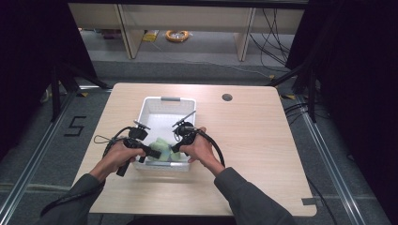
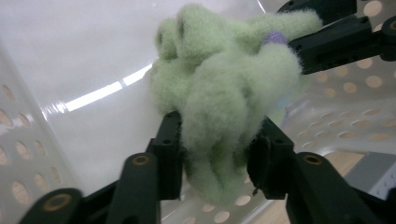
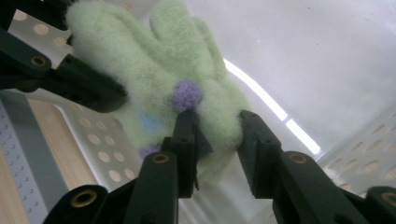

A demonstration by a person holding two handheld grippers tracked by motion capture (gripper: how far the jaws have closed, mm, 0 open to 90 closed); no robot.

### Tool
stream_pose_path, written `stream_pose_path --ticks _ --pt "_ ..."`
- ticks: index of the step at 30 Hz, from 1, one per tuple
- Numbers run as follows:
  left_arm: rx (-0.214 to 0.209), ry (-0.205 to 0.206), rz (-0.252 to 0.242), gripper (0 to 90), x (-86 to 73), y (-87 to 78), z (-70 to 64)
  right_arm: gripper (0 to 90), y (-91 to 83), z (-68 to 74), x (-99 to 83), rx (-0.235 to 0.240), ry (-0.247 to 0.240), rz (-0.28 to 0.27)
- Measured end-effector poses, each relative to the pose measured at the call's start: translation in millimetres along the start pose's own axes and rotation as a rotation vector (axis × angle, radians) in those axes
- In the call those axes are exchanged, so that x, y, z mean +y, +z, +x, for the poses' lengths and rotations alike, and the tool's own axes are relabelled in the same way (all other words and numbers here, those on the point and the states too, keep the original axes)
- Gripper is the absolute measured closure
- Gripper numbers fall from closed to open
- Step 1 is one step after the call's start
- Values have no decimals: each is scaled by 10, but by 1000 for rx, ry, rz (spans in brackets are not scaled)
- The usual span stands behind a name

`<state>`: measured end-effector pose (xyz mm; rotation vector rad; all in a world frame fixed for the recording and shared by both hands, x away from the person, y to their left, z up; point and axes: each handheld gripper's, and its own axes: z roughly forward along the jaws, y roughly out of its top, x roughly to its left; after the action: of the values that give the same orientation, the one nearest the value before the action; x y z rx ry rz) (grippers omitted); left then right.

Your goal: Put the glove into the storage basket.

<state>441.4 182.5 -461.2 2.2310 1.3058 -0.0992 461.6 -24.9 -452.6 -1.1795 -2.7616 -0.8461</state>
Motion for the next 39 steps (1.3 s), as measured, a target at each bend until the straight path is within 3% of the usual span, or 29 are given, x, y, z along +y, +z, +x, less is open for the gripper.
stream_pose_path --ticks 5,8,9,11,12,14,17,18,19,23,27,29,30,32,34,35,37,39 --pt "35 8 -21 515 22 -53 5 625 -21 -2 30 -32 -27 -23" --pt "40 -9 -31 475 39 -97 5 604 -63 5 55 -46 -34 -36" --pt "39 -24 -35 452 43 -109 0 600 -81 22 60 -41 -18 -31" --pt "53 -14 -39 438 49 -143 -7 578 -112 50 70 -40 -28 -44" --pt "62 -36 -56 423 48 -147 -30 576 -127 55 74 -47 -32 -45" --pt "78 -18 -42 376 52 -196 -30 566 -160 70 83 -45 -36 -50" --pt "91 -46 -82 357 40 -242 -93 548 -216 64 83 -33 -36 -75" --pt "97 -33 -85 346 39 -269 -101 541 -242 62 78 -33 -34 -81" --pt "91 -49 -108 335 36 -280 -124 532 -262 49 73 -32 -41 -90" --pt "73 -36 -133 323 19 -337 -183 500 -378 30 32 -24 -22 -108" --pt "47 -34 -166 305 -12 -363 -266 459 -496 -17 -33 -6 -80 -166" --pt "41 -27 -170 297 -35 -358 -308 459 -563 -19 -80 -7 -66 -173" --pt "41 -27 -170 295 -35 -358 -308 459 -587 -9 -109 -23 -34 -166" --pt "24 -20 -184 292 -65 -360 -374 449 -621 -20 -163 8 -53 -189" --pt "13 -10 -197 290 -82 -374 -422 435 -668 -25 -215 -5 -37 -185" --pt "9 -14 -216 290 -94 -378 -455 433 -685 -49 -236 7 -69 -209" --pt "10 6 -228 289 -109 -396 -508 427 -734 -56 -288 -7 -33 -196" --pt "-6 18 -234 286 -123 -411 -562 423 -780 -83 -329 18 -59 -214"
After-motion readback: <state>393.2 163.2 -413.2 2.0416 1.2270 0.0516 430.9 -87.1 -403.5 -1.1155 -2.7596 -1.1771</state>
